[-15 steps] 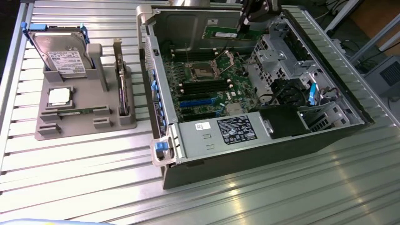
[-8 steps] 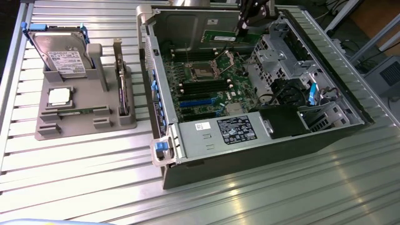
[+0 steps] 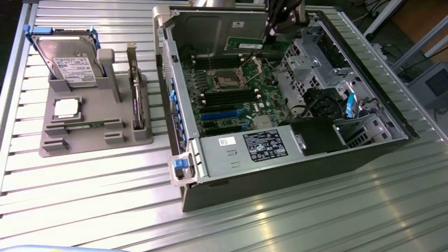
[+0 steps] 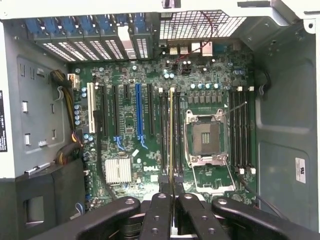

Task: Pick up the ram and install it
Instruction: 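Insert the ram into the slot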

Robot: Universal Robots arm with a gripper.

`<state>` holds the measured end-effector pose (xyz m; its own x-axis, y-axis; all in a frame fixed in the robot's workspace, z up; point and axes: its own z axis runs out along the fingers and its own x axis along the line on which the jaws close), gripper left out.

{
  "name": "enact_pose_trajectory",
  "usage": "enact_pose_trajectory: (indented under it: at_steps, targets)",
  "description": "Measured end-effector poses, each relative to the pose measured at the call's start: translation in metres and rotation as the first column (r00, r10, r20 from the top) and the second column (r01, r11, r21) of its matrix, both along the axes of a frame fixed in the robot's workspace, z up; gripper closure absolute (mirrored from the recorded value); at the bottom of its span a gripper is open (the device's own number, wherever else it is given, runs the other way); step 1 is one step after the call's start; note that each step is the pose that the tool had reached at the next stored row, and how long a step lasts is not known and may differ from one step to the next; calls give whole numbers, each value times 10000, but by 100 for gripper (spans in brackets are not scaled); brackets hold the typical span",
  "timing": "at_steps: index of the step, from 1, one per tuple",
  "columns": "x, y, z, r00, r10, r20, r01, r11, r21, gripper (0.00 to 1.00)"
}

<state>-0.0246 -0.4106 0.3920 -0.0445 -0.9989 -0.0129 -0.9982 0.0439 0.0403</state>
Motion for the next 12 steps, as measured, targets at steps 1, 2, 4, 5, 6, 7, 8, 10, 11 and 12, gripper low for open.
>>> enact_pose_trajectory:
  at_steps: [1, 2, 4, 5, 6, 7, 8, 10, 11, 12]
  targets:
    - [0, 0, -15, 10000, 0, 0, 0, 10000, 0, 88]
    - [0, 0, -26, 10000, 0, 0, 0, 10000, 0, 88]
    - [0, 0, -39, 10000, 0, 0, 0, 10000, 0, 88]
    - [0, 0, -48, 10000, 0, 0, 0, 10000, 0, 88]
    - [0, 0, -56, 10000, 0, 0, 0, 10000, -1, 88]
    - [0, 0, -61, 10000, 0, 0, 0, 10000, -1, 88]
    - [0, 0, -65, 10000, 0, 0, 0, 10000, 0, 88]
    - [0, 0, -75, 10000, 0, 0, 0, 10000, 0, 88]
    - [0, 0, -81, 10000, 0, 0, 0, 10000, 0, 88]
    - [0, 0, -91, 10000, 0, 0, 0, 10000, -1, 88]
